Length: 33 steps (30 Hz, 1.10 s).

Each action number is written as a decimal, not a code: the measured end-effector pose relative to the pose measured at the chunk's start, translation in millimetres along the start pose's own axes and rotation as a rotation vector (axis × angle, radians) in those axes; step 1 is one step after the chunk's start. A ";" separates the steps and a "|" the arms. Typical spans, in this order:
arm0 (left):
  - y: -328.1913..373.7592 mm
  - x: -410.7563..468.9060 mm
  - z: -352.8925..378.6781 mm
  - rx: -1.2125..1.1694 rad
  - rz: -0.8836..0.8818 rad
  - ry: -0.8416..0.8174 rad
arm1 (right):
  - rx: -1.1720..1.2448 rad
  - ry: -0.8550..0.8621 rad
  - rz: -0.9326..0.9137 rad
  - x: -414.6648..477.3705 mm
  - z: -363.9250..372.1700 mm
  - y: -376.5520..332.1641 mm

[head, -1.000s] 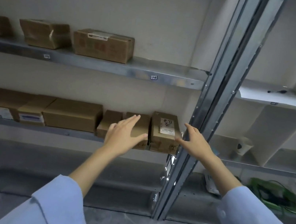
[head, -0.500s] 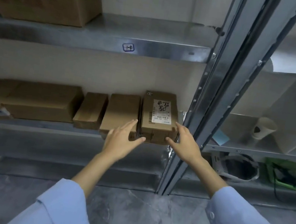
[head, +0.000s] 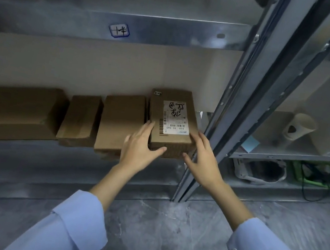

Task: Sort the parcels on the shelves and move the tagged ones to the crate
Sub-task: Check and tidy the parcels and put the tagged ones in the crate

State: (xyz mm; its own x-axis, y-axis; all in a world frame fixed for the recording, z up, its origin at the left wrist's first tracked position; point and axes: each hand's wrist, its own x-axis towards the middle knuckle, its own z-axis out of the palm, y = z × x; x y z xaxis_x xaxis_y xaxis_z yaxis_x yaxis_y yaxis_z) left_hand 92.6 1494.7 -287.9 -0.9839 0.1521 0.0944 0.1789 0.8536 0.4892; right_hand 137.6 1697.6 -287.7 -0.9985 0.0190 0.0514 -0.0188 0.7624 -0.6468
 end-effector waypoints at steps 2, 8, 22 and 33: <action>-4.6 2.5 3.1 0.000 0.004 -0.007 | 0.000 0.013 -0.004 2.1 0.6 1.6; -23.2 -2.3 0.2 -0.008 0.042 0.012 | -0.011 0.042 -0.030 5.5 3.6 -0.2; -33.8 10.5 -17.1 -0.054 0.016 0.014 | 0.198 -0.024 0.003 29.8 15.1 -6.4; -27.3 0.5 -19.2 -0.229 -0.036 -0.022 | 0.307 -0.108 0.060 23.6 5.7 -12.3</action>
State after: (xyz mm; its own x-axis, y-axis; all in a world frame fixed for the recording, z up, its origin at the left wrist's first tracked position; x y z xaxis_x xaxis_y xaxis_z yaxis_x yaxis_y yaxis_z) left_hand 87.3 1462.0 -284.6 -0.9891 0.1365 0.0555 0.1378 0.7241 0.6758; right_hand 113.9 1684.9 -282.9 -0.9977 -0.0231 -0.0635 0.0416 0.5315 -0.8460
